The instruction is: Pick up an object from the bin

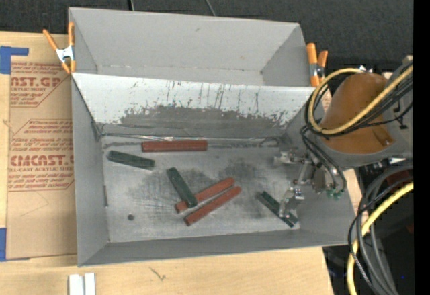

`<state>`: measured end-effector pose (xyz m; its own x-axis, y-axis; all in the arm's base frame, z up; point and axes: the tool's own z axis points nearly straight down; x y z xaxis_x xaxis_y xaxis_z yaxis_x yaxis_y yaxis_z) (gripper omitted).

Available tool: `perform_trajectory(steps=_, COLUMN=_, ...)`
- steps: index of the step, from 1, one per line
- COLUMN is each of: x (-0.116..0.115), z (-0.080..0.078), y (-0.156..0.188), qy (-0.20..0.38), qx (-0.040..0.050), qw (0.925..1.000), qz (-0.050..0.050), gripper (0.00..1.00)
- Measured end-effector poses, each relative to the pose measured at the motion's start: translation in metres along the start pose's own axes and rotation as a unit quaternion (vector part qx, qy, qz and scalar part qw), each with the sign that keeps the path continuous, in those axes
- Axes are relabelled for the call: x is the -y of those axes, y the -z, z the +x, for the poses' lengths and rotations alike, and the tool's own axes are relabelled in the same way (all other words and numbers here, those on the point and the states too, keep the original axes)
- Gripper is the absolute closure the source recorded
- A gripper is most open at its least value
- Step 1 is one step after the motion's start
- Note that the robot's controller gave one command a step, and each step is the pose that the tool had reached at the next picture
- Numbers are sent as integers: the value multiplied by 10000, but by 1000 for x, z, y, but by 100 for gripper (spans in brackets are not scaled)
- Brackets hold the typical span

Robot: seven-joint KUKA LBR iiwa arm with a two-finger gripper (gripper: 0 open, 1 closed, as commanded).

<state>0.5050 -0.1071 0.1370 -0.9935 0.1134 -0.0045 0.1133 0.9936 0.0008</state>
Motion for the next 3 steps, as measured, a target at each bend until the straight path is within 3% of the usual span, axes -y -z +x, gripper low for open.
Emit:
perform_trajectory(steps=1, x=26, z=-8, y=9, qy=-413, qx=-25, qw=9991, qz=-1, gripper=0)
perform_trajectory(steps=2, x=21, z=18, y=-7, qy=-798, qx=-31, qw=9968, qz=2, gripper=0)
perform_trajectory(steps=3, x=26, z=1, y=-70, qy=-646, qx=-35, qw=9979, qz=3, gripper=0)
